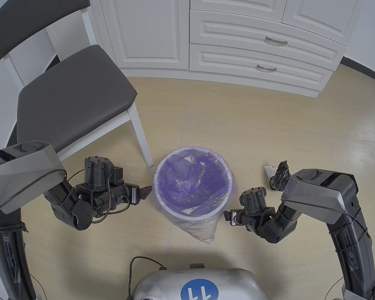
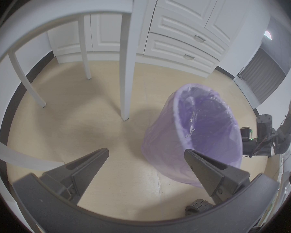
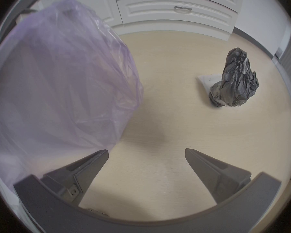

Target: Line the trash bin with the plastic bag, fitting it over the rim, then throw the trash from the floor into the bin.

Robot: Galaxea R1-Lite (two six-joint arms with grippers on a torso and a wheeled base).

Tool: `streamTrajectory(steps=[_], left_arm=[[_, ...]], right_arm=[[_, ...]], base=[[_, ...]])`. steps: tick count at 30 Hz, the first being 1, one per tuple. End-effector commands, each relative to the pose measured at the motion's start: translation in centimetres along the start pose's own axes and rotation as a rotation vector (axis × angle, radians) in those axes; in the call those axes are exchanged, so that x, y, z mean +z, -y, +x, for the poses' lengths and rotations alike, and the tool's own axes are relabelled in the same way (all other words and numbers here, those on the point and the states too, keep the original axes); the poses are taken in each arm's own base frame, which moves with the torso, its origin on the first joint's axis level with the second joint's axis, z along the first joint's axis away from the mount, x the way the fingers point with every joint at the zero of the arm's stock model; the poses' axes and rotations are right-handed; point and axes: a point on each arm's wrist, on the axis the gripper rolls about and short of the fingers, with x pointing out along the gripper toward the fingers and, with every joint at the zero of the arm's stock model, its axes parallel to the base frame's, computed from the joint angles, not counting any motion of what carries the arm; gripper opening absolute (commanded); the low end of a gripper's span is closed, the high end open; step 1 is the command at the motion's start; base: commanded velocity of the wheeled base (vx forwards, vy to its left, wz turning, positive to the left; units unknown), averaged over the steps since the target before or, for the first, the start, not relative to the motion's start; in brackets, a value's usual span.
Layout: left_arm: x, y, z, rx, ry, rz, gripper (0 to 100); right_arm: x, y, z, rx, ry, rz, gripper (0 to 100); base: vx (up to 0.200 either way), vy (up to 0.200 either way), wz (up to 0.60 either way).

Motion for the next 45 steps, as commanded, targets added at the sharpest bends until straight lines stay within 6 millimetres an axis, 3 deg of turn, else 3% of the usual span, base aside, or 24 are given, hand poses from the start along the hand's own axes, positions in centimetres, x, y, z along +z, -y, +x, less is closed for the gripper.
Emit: streamTrajectory(steps=[1, 5, 9, 14, 16, 18, 20, 23, 28, 36, 45], left_arm=[[2.0, 2.1, -2.4, -0.042, 0.057, 0.026, 100], [3.0, 4.5, -2.9, -0.098, 0.083, 0.062, 100], [4.5, 7.0, -1.9, -0.136, 0.088, 0.115, 100], [5.7, 9.3, 1.6, -0.101, -0.003, 0.154, 100], [5.7, 10.1, 3.9, -0.079, -0.037, 0.206, 100], [5.2, 10.4, 5.4, -0.075, -0.062, 0.267, 100], [5.0, 10.4, 5.6, -0.075, -0.066, 0.278, 100], [1.6, 11.2, 9.2, -0.063, -0.125, 0.393, 100], [-0.3, 12.1, 11.9, -0.014, -0.124, 0.43, 100], [-1.1, 13.3, 11.7, -0.035, -0.136, 0.427, 100], [-1.9, 15.3, 8.0, -0.076, -0.083, 0.419, 100]], right_arm=[[1.1, -0.4, 0.1, -0.029, 0.023, -0.036, 100], [0.8, -0.2, -0.2, -0.068, 0.024, -0.044, 100], [0.2, 0.3, -1.3, -0.089, -0.007, -0.087, 100], [0.7, 0.8, -2.8, -0.09, -0.007, -0.138, 100], [1.4, 1.1, -4.0, -0.088, 0.011, -0.157, 100], [2.0, 1.6, -5.0, -0.093, 0.022, -0.178, 100], [2.1, 1.6, -5.2, -0.093, 0.025, -0.18, 100], [3.9, 2.6, -7.2, -0.088, 0.098, -0.2, 100], [5.3, 2.8, -8.5, -0.075, 0.208, -0.183, 100], [6.2, 2.9, -10.0, -0.069, 0.26, -0.196, 100], [7.1, 3.0, -10.8, -0.068, 0.288, -0.184, 100]], base=[[0.0, 0.0, 0.0], [0.0, 0.0, 0.0], [0.0, 0.0, 0.0], [0.0, 0.0, 0.0], [0.0, 0.0, 0.0], [0.0, 0.0, 0.0], [0.0, 0.0, 0.0], [0.0, 0.0, 0.0], [0.0, 0.0, 0.0], [0.0, 0.0, 0.0], [0.0, 0.0, 0.0]])
